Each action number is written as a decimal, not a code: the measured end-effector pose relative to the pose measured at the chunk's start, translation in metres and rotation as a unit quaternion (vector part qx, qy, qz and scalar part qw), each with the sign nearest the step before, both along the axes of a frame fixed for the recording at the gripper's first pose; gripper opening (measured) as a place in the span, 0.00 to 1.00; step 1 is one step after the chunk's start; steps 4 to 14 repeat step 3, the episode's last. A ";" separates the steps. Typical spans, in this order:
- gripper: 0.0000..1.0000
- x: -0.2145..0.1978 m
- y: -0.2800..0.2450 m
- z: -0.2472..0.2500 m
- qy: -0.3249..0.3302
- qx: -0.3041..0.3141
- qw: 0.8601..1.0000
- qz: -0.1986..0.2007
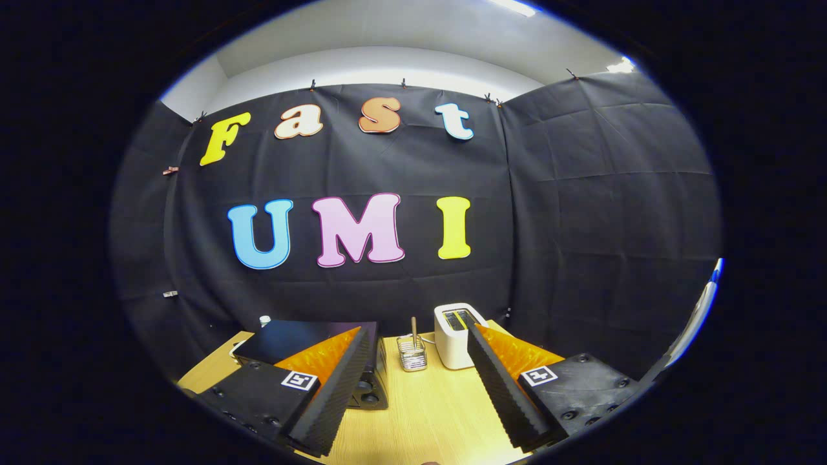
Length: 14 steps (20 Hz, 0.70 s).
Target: Open the toaster oven, put the food inside, and close the toaster oven door.
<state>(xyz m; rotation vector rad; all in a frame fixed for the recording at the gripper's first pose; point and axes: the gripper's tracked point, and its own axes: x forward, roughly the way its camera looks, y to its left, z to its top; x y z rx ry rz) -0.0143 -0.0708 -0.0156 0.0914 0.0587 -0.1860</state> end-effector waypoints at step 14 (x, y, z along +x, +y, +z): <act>0.98 -0.002 0.000 0.003 -0.003 0.003 1.000 -0.001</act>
